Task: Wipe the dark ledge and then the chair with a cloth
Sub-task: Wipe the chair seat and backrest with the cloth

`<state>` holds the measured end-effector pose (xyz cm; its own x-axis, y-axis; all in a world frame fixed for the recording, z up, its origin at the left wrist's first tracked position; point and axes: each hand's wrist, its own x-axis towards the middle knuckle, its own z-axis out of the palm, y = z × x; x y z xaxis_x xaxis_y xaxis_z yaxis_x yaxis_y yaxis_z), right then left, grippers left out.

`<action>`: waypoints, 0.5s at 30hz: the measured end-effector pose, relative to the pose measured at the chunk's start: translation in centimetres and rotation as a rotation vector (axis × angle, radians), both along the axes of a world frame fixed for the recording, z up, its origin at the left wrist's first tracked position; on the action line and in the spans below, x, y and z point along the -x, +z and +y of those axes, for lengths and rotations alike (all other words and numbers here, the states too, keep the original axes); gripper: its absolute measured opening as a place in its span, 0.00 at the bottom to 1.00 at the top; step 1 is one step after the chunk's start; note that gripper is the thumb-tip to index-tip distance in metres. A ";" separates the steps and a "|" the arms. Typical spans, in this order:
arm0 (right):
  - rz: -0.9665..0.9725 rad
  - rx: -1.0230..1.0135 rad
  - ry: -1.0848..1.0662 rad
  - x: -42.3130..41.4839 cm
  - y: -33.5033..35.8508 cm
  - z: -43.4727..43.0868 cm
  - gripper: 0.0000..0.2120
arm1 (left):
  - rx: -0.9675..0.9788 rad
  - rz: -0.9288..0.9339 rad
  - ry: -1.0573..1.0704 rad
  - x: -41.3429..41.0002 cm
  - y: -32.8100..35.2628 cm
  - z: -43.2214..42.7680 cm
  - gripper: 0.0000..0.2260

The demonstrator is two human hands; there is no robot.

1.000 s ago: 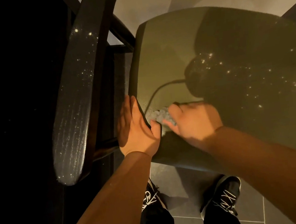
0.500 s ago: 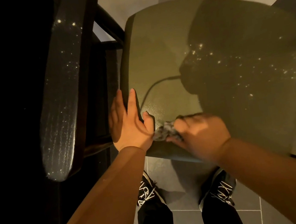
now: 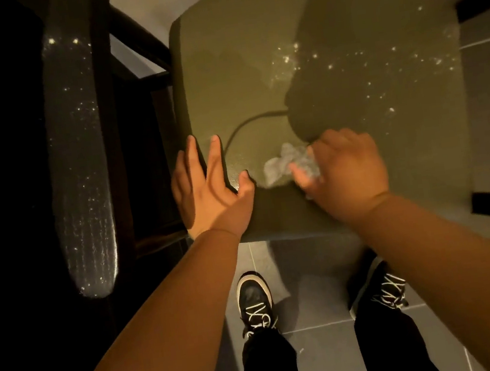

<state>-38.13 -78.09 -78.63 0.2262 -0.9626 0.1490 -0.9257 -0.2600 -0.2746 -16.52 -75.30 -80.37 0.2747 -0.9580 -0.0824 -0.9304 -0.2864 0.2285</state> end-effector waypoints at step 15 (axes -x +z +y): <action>-0.164 -0.050 0.192 -0.7 -1.0 7.8 0.10 | 0.083 -0.044 -0.036 -0.1 -0.5 0.1 0.32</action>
<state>-37.47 -70.32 -79.60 0.3826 -0.9112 0.1526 -0.8023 -0.4095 -0.4343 -16.39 -75.16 -80.85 0.2411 -0.9705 0.0089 -0.9495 -0.2339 0.2092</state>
